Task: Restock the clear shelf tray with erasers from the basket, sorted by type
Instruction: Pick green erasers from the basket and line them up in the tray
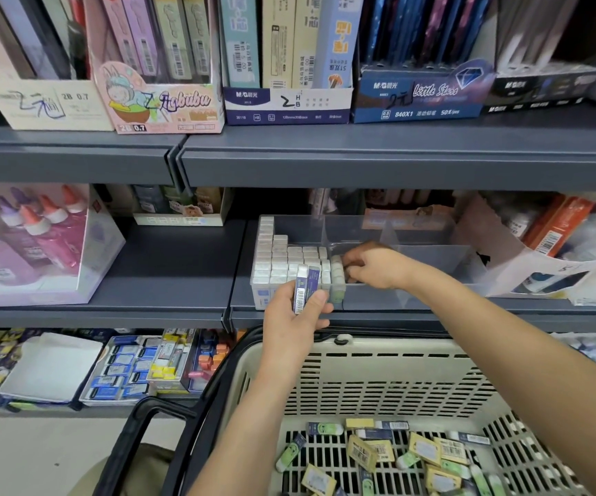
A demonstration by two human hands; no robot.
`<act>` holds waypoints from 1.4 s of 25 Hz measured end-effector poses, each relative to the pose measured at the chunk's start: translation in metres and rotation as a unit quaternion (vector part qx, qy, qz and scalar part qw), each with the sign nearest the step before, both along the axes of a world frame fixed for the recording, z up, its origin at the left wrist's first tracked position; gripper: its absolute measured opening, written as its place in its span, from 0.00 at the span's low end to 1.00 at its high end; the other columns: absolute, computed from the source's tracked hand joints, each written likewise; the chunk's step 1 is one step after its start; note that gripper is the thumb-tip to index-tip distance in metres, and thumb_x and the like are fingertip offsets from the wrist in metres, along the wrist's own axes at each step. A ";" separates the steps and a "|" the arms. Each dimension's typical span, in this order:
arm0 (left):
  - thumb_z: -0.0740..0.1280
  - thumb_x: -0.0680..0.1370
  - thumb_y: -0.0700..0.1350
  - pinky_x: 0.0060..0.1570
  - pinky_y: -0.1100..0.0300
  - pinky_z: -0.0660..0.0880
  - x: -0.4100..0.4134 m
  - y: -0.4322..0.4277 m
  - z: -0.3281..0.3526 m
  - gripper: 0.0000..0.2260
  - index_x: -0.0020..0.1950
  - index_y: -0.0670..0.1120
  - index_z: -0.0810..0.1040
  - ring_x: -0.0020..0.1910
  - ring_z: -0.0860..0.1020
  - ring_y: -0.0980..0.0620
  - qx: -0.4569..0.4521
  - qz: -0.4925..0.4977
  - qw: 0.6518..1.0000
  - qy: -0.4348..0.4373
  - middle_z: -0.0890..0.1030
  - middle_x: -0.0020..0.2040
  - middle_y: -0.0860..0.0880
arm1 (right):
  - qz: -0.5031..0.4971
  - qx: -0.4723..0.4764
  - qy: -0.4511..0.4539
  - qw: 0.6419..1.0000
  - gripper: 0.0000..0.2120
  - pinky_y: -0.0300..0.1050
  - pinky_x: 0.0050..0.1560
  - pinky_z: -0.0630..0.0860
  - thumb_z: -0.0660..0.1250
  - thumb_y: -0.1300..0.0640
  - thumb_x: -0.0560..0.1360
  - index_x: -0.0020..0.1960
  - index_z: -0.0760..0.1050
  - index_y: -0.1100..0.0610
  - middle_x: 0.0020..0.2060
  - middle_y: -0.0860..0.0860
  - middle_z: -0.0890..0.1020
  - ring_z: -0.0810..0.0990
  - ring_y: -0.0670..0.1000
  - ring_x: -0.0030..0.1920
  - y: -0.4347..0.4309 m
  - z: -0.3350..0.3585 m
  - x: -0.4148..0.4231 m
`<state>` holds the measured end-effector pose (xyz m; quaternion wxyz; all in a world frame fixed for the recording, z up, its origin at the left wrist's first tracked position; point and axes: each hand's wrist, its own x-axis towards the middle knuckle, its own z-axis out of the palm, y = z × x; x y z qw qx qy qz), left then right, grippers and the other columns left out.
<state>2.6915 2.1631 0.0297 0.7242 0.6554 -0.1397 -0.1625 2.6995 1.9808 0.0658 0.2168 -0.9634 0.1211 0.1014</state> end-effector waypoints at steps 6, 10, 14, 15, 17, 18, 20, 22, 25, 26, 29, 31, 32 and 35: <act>0.65 0.77 0.41 0.34 0.67 0.77 -0.001 0.001 0.000 0.05 0.49 0.51 0.77 0.38 0.81 0.59 -0.002 0.003 1.000 -0.007 0.82 0.40 0.52 | -0.051 0.092 -0.177 0.978 0.12 0.40 0.54 0.74 0.62 0.61 0.76 0.57 0.78 0.52 0.46 0.45 0.82 0.80 0.46 0.50 0.012 0.017 -0.022; 0.66 0.77 0.41 0.32 0.67 0.76 -0.001 0.001 0.002 0.05 0.50 0.50 0.78 0.35 0.81 0.58 0.011 -0.020 1.000 -0.010 0.82 0.37 0.53 | -0.003 0.248 -0.165 0.955 0.11 0.40 0.52 0.77 0.68 0.64 0.73 0.53 0.78 0.54 0.44 0.51 0.82 0.81 0.49 0.45 0.032 0.022 -0.043; 0.65 0.78 0.43 0.35 0.67 0.77 -0.003 0.001 0.004 0.04 0.51 0.48 0.78 0.41 0.83 0.56 -0.003 -0.031 0.999 0.010 0.83 0.43 0.52 | -0.040 0.306 -0.186 0.933 0.07 0.34 0.44 0.77 0.68 0.65 0.73 0.46 0.74 0.55 0.43 0.55 0.82 0.80 0.46 0.40 0.034 0.022 -0.051; 0.64 0.78 0.43 0.35 0.67 0.77 -0.003 0.001 0.004 0.04 0.50 0.49 0.78 0.42 0.83 0.57 -0.006 -0.031 0.999 0.013 0.83 0.44 0.52 | -0.054 0.327 -0.186 0.925 0.06 0.32 0.40 0.76 0.67 0.64 0.74 0.45 0.72 0.55 0.42 0.55 0.83 0.81 0.45 0.39 0.033 0.023 -0.052; 0.64 0.78 0.42 0.33 0.66 0.78 -0.002 0.001 0.004 0.04 0.48 0.50 0.77 0.42 0.83 0.57 0.002 -0.033 0.999 0.015 0.83 0.44 0.52 | -0.075 0.358 -0.181 0.913 0.04 0.33 0.35 0.75 0.65 0.62 0.75 0.46 0.71 0.55 0.39 0.51 0.84 0.82 0.44 0.36 0.031 0.021 -0.053; 0.65 0.78 0.41 0.31 0.66 0.77 -0.002 0.000 0.004 0.04 0.48 0.50 0.77 0.40 0.83 0.57 0.010 -0.034 0.999 0.017 0.82 0.42 0.51 | -0.083 0.355 -0.187 0.912 0.04 0.34 0.35 0.75 0.65 0.61 0.75 0.47 0.71 0.54 0.39 0.49 0.84 0.82 0.43 0.35 0.032 0.020 -0.053; 0.65 0.78 0.42 0.27 0.65 0.75 -0.003 -0.001 0.003 0.03 0.46 0.48 0.77 0.34 0.81 0.57 0.016 -0.032 0.999 0.031 0.81 0.37 0.52 | -0.087 0.273 -0.227 0.931 0.09 0.34 0.39 0.73 0.67 0.59 0.74 0.51 0.72 0.50 0.43 0.45 0.82 0.81 0.41 0.35 0.032 0.016 -0.056; 0.64 0.78 0.44 0.25 0.64 0.73 -0.003 -0.001 0.003 0.04 0.45 0.46 0.77 0.29 0.78 0.58 0.023 -0.026 0.999 0.036 0.79 0.31 0.53 | -0.041 0.084 -0.278 0.956 0.14 0.35 0.43 0.72 0.69 0.57 0.72 0.56 0.73 0.47 0.50 0.45 0.76 0.77 0.42 0.39 0.033 0.012 -0.061; 0.63 0.79 0.47 0.26 0.64 0.71 -0.002 0.001 0.003 0.07 0.45 0.46 0.76 0.23 0.73 0.57 0.049 -0.044 0.998 0.016 0.76 0.25 0.54 | 0.063 -0.108 -0.325 0.937 0.13 0.43 0.36 0.74 0.71 0.56 0.70 0.54 0.77 0.51 0.51 0.49 0.74 0.75 0.47 0.44 0.039 0.007 -0.068; 0.63 0.79 0.48 0.26 0.64 0.71 -0.003 0.001 0.003 0.07 0.45 0.46 0.76 0.23 0.72 0.56 0.051 -0.052 0.997 0.009 0.75 0.24 0.53 | 0.088 -0.143 -0.344 0.924 0.12 0.43 0.33 0.73 0.72 0.56 0.69 0.52 0.78 0.53 0.49 0.51 0.76 0.76 0.50 0.43 0.040 0.005 -0.068; 0.62 0.79 0.49 0.28 0.65 0.70 -0.005 0.001 0.004 0.08 0.46 0.46 0.76 0.23 0.70 0.56 0.049 -0.052 0.997 -0.012 0.72 0.23 0.54 | 0.127 -0.168 -0.373 0.903 0.09 0.41 0.32 0.71 0.71 0.58 0.71 0.51 0.80 0.57 0.44 0.53 0.79 0.78 0.52 0.39 0.036 0.003 -0.066; 0.61 0.79 0.51 0.30 0.64 0.71 -0.004 0.002 0.003 0.09 0.50 0.47 0.76 0.23 0.69 0.57 0.046 -0.042 0.998 -0.017 0.70 0.23 0.55 | 0.078 -0.109 -0.372 0.919 0.09 0.44 0.36 0.76 0.69 0.59 0.73 0.53 0.79 0.56 0.44 0.51 0.79 0.77 0.51 0.39 0.028 0.003 -0.061; 0.60 0.79 0.51 0.31 0.62 0.71 -0.003 0.002 0.003 0.09 0.52 0.47 0.74 0.24 0.69 0.57 0.037 -0.041 0.998 -0.011 0.70 0.23 0.56 | 0.030 -0.079 -0.372 0.924 0.09 0.46 0.39 0.77 0.68 0.58 0.73 0.54 0.78 0.56 0.43 0.50 0.80 0.76 0.49 0.39 0.021 0.004 -0.057; 0.58 0.80 0.46 0.30 0.59 0.69 -0.002 0.000 0.003 0.04 0.50 0.47 0.69 0.25 0.68 0.56 0.001 -0.034 0.999 0.018 0.71 0.26 0.56 | -0.093 -0.004 -0.368 0.925 0.09 0.29 0.43 0.72 0.68 0.59 0.72 0.52 0.77 0.52 0.37 0.40 0.78 0.75 0.38 0.36 0.000 0.008 -0.037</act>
